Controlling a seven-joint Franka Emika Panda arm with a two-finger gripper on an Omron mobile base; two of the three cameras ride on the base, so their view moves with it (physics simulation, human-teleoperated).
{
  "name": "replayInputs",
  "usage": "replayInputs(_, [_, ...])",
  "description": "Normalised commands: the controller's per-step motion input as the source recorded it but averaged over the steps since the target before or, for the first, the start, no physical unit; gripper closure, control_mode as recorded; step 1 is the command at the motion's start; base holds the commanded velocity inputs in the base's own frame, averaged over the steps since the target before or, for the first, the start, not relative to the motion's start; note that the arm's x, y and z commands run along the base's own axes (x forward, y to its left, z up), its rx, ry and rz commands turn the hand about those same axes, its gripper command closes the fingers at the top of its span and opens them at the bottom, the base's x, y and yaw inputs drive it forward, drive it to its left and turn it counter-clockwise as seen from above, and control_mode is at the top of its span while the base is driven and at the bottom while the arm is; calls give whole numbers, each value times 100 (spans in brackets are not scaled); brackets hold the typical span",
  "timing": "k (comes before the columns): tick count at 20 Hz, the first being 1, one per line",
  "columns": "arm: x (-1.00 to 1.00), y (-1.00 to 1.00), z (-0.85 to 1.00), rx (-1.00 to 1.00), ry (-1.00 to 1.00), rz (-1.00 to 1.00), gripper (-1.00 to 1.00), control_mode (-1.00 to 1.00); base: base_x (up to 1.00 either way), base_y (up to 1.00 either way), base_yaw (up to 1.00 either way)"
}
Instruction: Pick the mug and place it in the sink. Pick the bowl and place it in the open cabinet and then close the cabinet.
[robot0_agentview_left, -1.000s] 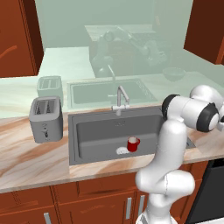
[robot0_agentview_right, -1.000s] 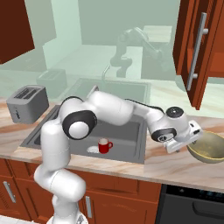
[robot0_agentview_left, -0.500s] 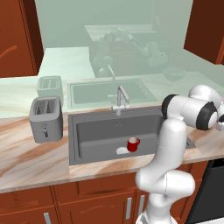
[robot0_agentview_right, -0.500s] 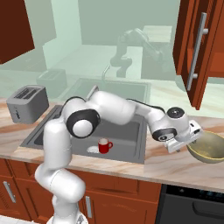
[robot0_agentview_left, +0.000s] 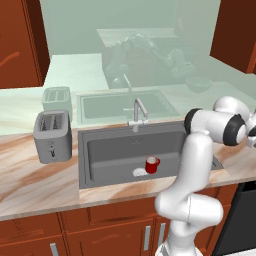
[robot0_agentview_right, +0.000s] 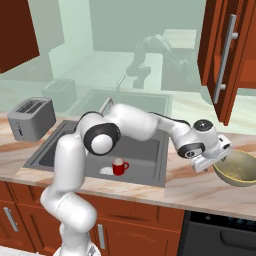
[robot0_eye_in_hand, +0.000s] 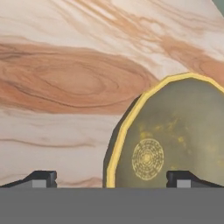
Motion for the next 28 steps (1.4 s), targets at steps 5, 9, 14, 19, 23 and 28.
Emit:
replayInputs(5, [20, -26, -15, 2, 3, 6, -100, -100, 0, 0, 0])
replayInputs(9, [12, -24, -12, 1, 0, 6, -100, -100, 0, 0, 0])
replayInputs(14, [3, -15, -22, 1, 4, 5, -100, -100, 0, 0, 0])
replayInputs(19, [0, -8, -34, 1, 6, 4, -100, -100, 0, 0, 0])
replayInputs(23, [0, 0, -45, 0, 9, 3, 100, -100, 0, 0, 0])
replayInputs(28, [0, 0, -25, 0, 2, 2, 100, -100, 0, 0, 0])
